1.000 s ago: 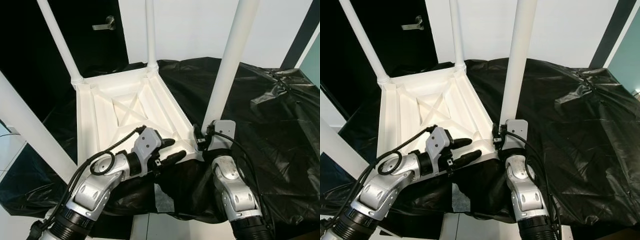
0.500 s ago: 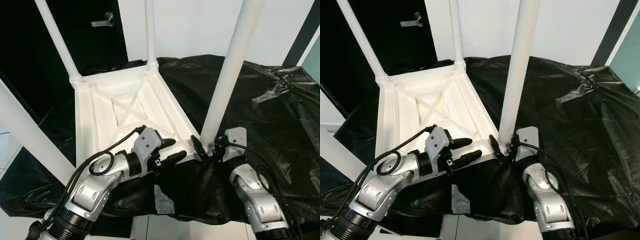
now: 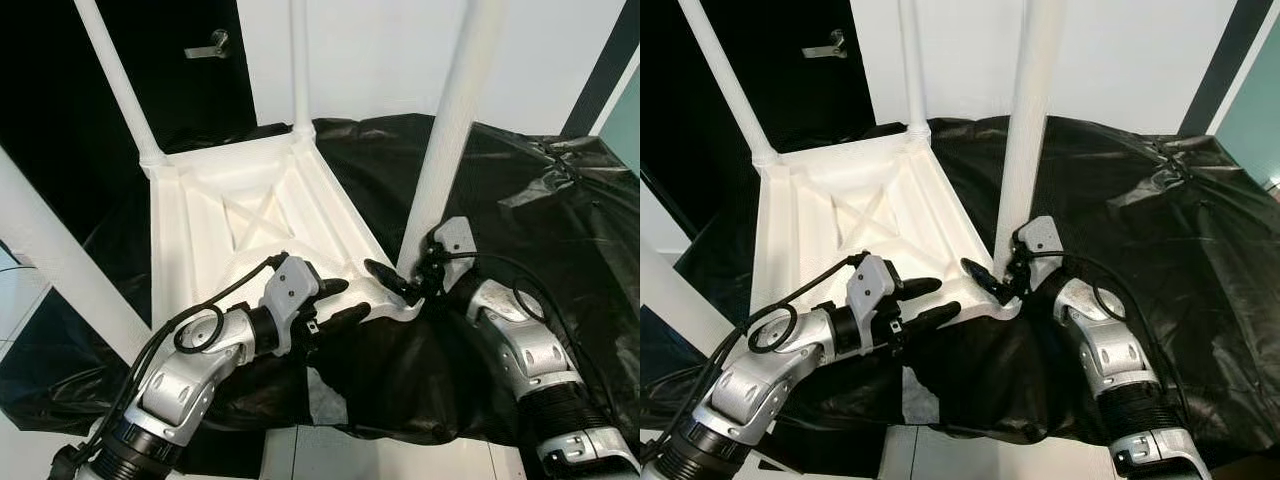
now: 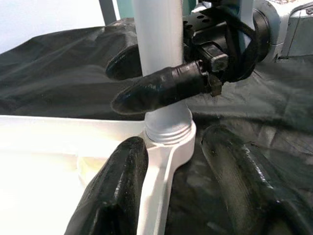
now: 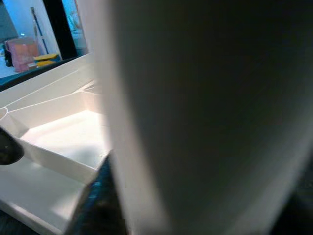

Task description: Building children table

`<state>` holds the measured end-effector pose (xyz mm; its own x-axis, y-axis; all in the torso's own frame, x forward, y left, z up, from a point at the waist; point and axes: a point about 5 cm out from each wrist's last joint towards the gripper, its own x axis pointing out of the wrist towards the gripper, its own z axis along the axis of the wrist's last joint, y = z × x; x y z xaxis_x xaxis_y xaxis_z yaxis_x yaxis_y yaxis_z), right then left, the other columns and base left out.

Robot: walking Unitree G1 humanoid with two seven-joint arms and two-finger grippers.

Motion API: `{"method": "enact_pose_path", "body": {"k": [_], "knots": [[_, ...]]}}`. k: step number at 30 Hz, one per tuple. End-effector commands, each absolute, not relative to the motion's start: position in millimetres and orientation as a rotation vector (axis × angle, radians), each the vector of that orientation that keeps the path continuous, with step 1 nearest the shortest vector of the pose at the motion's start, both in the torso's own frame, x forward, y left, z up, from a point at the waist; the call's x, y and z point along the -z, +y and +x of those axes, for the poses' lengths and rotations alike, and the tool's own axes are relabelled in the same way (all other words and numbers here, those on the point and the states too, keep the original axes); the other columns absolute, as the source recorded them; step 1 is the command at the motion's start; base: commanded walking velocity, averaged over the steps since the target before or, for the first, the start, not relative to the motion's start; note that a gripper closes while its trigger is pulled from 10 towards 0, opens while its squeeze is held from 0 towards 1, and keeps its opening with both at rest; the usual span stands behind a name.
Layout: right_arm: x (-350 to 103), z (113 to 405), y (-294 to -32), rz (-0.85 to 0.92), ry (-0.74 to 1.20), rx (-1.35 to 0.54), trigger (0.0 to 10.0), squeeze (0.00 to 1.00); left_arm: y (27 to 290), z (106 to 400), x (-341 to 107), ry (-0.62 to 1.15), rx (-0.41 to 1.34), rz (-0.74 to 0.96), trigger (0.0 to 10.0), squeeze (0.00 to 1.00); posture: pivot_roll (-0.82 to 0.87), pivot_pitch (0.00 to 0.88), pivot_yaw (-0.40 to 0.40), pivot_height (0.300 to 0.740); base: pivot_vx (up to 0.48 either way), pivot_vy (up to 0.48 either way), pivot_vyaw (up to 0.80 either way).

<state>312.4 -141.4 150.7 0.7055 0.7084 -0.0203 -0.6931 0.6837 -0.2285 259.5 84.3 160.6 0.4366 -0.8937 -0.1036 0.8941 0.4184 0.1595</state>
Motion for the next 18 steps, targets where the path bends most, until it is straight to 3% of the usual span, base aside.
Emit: {"method": "enact_pose_path", "body": {"k": [1,12,13,18], "knots": [[-142.9,309.2,-131.0,-0.23,-0.037,-0.861,0.0,0.0,84.8,258.0,-161.1,0.008,1.185,0.211,10.0,0.0,0.02,0.0,0.004,0.74,0.0,0.0,0.0],[-132.7,295.3,-141.1,-0.198,-0.011,-0.802,0.0,0.0,78.8,254.2,-157.1,0.016,1.194,0.2,10.0,0.0,0.01,0.0,-0.006,0.74,0.0,0.0,0.0],[-129.6,293.1,-137.0,-0.185,-0.015,-0.681,0.0,0.0,76.8,253.4,-156.5,0.016,1.198,0.197,10.0,0.0,0.0,0.0,-0.007,0.74,0.0,0.0,0.0],[-125.8,290.6,-129.7,-0.175,-0.01,-0.56,0.0,0.0,75.3,252.8,-156.1,0.015,1.202,0.194,10.0,0.0,0.0,0.0,-0.003,0.74,0.0,0.0,0.0]]}}
